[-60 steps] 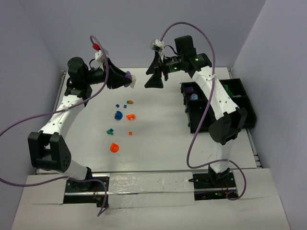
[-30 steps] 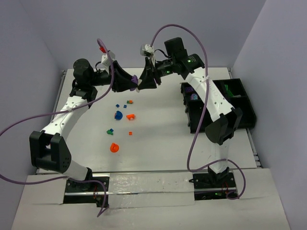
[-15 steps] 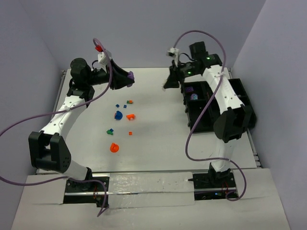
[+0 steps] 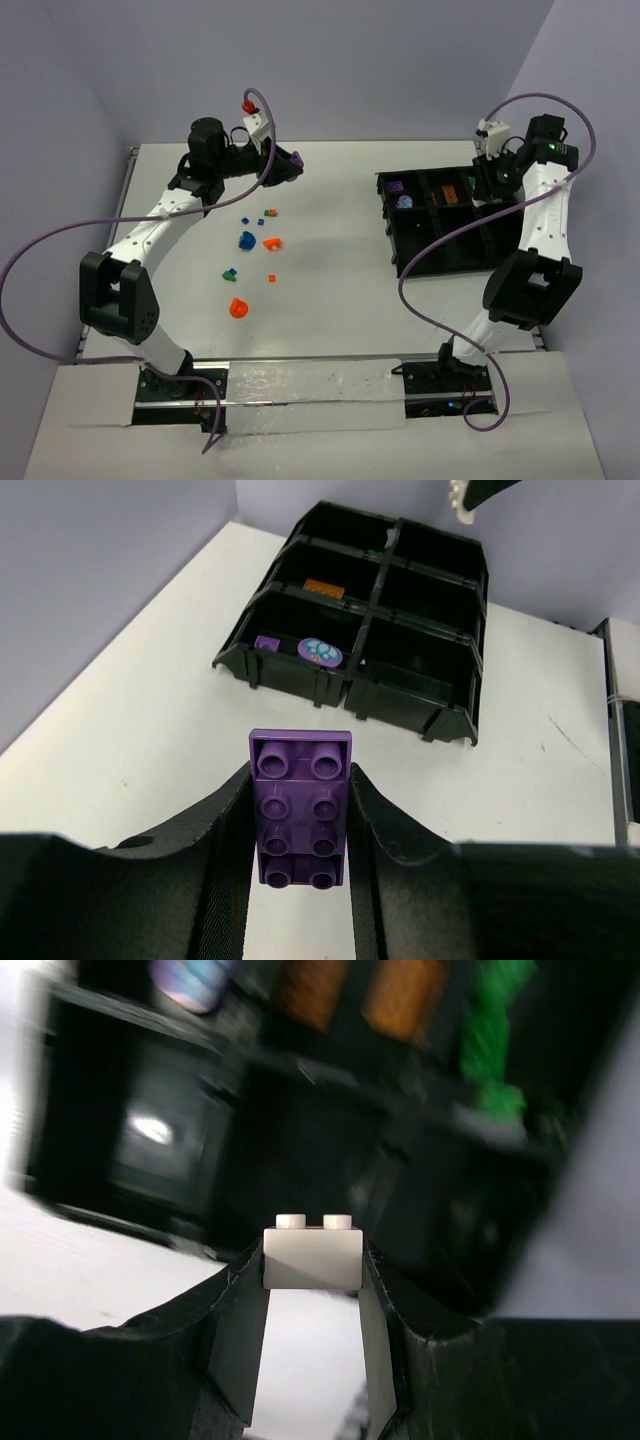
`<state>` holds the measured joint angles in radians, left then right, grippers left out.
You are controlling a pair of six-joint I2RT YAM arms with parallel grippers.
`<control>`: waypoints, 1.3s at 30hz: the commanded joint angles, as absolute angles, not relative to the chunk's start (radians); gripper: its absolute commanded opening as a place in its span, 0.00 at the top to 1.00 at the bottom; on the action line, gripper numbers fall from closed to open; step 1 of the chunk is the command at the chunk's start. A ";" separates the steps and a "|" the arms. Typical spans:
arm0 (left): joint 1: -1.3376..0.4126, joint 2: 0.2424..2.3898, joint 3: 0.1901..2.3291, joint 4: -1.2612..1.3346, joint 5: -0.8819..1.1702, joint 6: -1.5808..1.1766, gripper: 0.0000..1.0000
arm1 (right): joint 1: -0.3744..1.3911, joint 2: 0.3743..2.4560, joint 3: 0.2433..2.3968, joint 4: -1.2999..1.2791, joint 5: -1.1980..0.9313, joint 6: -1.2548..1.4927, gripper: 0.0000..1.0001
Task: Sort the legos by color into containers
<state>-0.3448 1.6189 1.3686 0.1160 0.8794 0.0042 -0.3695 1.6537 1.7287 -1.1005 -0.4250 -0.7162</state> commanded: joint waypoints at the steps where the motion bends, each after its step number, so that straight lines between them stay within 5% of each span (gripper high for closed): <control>1: -0.357 1.626 1.424 0.084 0.837 0.043 1.00 | -0.408 1.639 1.636 -0.946 -0.103 -0.751 1.00; 13: -0.364 1.644 1.465 0.017 0.828 0.069 1.00 | -0.408 1.795 1.631 -0.795 0.088 -0.667 0.99; 21: -0.364 1.644 1.471 -0.025 0.814 0.085 1.00 | -0.401 1.858 1.620 -0.765 0.121 -0.664 0.83; 28: -0.364 1.646 1.479 -0.036 0.815 0.084 1.00 | -0.397 1.868 1.598 -0.726 0.141 -0.663 0.48; 34: -0.364 1.661 1.495 -0.040 0.831 0.080 1.00 | -0.372 1.875 1.623 -0.734 0.141 -0.660 0.34; 39: -0.353 1.649 1.474 0.025 0.850 0.007 1.00 | -0.348 1.844 1.694 -0.792 0.101 -0.616 0.31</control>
<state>-0.3584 1.6581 1.4425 -0.0376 0.8224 0.0687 -0.3709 1.8652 1.6131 -0.7653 0.1295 -0.6652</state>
